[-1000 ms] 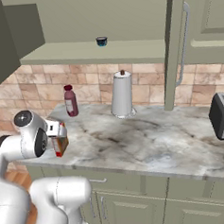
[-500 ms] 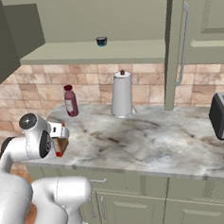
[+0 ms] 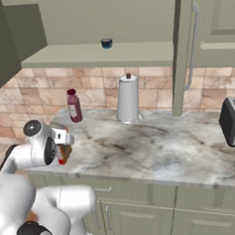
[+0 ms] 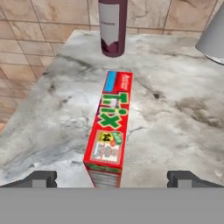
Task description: Pick the boxed food and cereal from the counter and place them in the cabinets closest to them.
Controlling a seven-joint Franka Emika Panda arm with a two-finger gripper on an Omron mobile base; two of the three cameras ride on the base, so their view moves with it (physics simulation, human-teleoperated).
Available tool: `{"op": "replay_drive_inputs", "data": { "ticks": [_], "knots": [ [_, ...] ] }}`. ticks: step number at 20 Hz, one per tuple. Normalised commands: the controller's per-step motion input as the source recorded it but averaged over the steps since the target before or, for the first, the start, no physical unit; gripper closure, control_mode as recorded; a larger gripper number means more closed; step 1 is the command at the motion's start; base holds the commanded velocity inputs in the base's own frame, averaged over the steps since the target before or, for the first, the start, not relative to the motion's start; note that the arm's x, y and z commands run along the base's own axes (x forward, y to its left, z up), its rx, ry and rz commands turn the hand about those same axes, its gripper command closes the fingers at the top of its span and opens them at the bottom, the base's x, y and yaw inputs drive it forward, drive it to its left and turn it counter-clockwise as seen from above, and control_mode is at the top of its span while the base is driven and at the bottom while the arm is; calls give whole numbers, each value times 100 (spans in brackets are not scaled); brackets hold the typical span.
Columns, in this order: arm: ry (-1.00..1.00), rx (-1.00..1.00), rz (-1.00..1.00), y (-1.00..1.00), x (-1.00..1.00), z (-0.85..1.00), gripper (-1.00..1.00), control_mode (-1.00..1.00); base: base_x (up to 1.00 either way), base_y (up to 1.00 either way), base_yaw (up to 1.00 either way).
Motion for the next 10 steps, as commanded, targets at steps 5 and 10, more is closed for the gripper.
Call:
{"op": "replay_drive_inputs", "data": {
  "ticks": [5,10],
  "knots": [
    [0,-2,0,1,15,-11,-100,-100,0,0,0],
    [0,-2,0,1,14,-12,-100,-100,0,0,0]
  ]
}}
